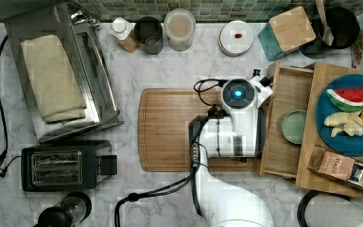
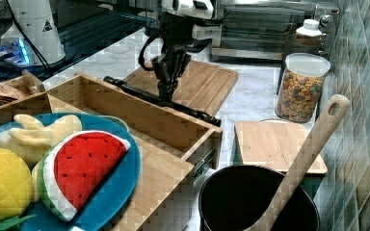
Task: Close the drawer.
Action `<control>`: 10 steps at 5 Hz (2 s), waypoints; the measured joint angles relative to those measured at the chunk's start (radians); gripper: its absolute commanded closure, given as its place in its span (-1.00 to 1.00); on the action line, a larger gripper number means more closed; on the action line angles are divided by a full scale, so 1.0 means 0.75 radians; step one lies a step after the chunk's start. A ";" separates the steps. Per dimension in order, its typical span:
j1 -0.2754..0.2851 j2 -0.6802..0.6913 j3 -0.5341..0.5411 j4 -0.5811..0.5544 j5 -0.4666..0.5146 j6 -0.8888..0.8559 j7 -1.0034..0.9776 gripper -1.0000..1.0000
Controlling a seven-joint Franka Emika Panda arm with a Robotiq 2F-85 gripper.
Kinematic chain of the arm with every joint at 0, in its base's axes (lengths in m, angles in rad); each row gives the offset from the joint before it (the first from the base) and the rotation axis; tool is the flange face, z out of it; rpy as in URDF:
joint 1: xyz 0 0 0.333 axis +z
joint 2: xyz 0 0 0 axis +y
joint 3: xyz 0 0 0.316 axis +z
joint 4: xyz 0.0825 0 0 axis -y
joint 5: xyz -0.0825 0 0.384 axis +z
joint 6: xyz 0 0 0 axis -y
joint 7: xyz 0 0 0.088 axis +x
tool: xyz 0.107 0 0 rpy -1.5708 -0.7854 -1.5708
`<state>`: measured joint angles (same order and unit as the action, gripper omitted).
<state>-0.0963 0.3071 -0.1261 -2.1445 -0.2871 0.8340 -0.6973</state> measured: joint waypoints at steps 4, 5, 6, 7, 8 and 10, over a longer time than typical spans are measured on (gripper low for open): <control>-0.272 0.012 -0.047 -0.023 0.213 0.210 -0.370 1.00; -0.272 0.013 -0.046 -0.023 0.213 0.210 -0.370 1.00; -0.272 0.017 -0.046 -0.018 0.213 0.206 -0.370 1.00; -0.260 0.019 -0.058 -0.018 0.213 0.206 -0.370 1.00; -0.258 0.018 -0.060 -0.018 0.214 0.209 -0.368 1.00; -0.257 0.018 -0.061 -0.021 0.205 0.210 -0.368 1.00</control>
<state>-0.2891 0.3203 -0.1715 -2.1602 -0.1337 0.9912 -0.9731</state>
